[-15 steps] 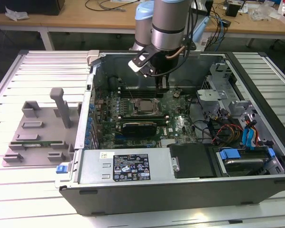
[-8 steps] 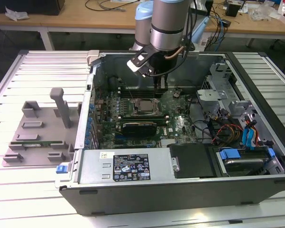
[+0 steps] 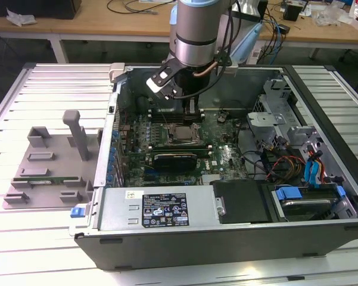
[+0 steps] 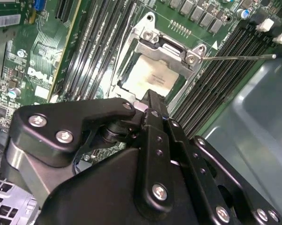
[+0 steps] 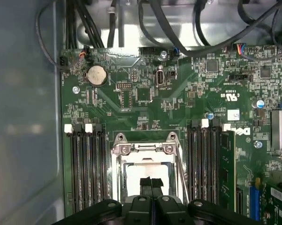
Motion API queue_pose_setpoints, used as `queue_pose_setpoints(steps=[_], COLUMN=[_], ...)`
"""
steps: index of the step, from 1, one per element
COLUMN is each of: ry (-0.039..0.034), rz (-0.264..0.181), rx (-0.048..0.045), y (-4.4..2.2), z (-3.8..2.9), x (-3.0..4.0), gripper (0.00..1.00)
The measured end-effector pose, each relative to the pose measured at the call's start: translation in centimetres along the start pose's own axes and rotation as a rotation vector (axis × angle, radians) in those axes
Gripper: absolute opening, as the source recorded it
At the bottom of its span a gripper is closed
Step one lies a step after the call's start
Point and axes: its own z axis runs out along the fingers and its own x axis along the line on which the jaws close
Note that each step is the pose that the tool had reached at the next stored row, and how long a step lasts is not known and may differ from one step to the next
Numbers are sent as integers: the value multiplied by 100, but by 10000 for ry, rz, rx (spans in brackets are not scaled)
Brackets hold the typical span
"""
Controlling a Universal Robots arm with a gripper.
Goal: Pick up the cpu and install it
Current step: 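Close the cpu cover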
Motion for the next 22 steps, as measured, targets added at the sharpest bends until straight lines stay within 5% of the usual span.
queue_pose_setpoints(steps=[4, 8, 13, 22], ry=[0, 3, 18, 34], rz=[-306, -1439, -3362, -5809], rx=[-1, -4, -7, -12], y=[0, -1, -1, -1], z=[1, 2, 4, 4], x=[0, 0, 0, 0], gripper=[11, 11, 11, 11])
